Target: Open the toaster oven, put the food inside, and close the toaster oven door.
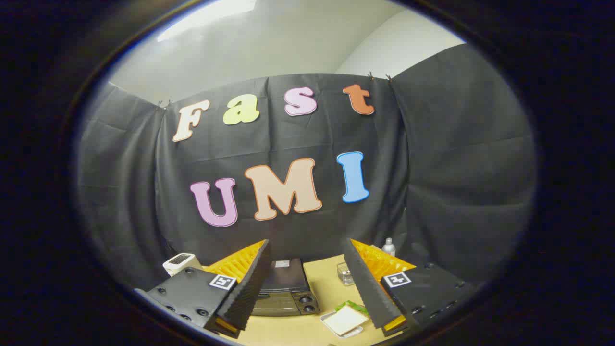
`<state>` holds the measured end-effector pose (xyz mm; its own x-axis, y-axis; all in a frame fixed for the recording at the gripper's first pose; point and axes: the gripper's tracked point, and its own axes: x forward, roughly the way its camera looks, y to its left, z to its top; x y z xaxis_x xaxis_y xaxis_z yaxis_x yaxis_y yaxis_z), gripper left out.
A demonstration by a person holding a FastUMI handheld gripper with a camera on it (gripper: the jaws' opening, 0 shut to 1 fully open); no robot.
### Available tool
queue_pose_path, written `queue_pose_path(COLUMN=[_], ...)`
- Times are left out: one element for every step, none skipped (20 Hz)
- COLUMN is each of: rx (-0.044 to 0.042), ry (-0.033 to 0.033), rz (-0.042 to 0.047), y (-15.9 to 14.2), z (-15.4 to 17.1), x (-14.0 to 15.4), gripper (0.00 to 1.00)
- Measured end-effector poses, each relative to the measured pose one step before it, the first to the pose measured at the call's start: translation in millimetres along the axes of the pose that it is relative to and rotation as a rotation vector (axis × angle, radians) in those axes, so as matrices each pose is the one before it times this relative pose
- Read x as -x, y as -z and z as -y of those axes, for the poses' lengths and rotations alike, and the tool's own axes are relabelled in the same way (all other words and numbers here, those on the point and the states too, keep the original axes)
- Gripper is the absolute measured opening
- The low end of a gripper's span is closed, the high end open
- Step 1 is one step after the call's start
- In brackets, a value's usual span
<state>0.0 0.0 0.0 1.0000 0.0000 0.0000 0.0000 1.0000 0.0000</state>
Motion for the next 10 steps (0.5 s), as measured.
queue_pose_path(rx=[-0.00545,-0.00572,-0.00169,0.00267,0.00567,0.00669,0.00444,0.00388,0.00316,0.0059], ry=[-0.00389,-0.00455,-0.00193,0.0023,0.00261,0.00546,0.00134,-0.00149,-0.00199,-0.00279], rz=[-0.00175,0.00343,0.00294,0.00222,0.00239,0.0018,-0.00076,-0.00411,-0.00189,-0.00123], y=[0.6,-0.11,-1.35,0.64,-0.06,0.36,0.57,1.9,0.67,1.42], z=[-1.8,-2.6,-1.05,1.7,0.0,-0.13,0.28,-2.03,-1.43,-0.82], x=[0.42,-0.33,-1.07,-1.85,-1.44,-0.6,-1.42,-1.43,-1.16,-2.26], gripper=[0.95,0.95,0.95,0.95,0.95,0.95,0.95,0.95,0.95,0.95])
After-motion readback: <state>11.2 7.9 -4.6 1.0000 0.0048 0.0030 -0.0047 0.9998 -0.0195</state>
